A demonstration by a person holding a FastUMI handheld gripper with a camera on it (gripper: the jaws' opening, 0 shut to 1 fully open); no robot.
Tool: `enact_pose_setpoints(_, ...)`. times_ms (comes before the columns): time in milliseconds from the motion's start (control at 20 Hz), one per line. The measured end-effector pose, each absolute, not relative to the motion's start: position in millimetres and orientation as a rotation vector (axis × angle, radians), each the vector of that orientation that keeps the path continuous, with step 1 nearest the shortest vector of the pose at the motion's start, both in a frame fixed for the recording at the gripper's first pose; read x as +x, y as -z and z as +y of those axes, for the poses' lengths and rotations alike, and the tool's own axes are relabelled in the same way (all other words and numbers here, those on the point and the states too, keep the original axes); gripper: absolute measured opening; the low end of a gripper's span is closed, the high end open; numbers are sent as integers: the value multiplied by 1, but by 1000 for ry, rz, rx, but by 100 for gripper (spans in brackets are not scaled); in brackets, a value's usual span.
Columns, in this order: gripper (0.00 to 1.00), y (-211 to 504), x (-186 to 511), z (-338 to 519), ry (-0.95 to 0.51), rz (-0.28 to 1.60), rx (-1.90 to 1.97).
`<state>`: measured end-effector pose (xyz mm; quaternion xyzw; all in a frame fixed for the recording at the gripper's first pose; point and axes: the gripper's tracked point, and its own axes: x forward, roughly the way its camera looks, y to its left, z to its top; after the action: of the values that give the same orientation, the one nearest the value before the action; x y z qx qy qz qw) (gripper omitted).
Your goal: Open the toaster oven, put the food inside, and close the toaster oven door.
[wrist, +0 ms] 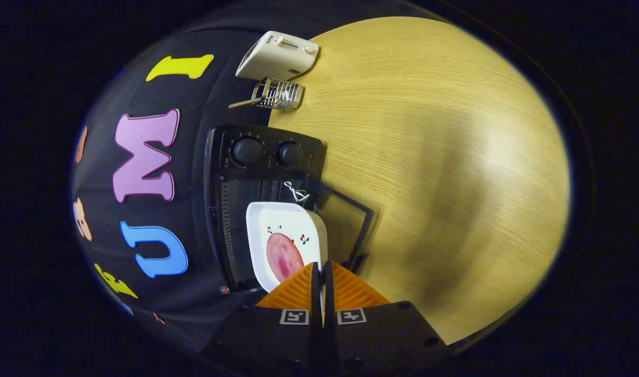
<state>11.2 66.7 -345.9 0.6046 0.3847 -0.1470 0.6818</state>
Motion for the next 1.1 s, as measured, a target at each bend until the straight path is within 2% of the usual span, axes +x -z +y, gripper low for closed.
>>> enact_pose_setpoints(500,5,360,107,121,477,675,1514)
enact_pose_setpoints(900,5,373,131,130,518,633,1528)
enact_pose_setpoints(1100,8,381,133,138,507,654,1538)
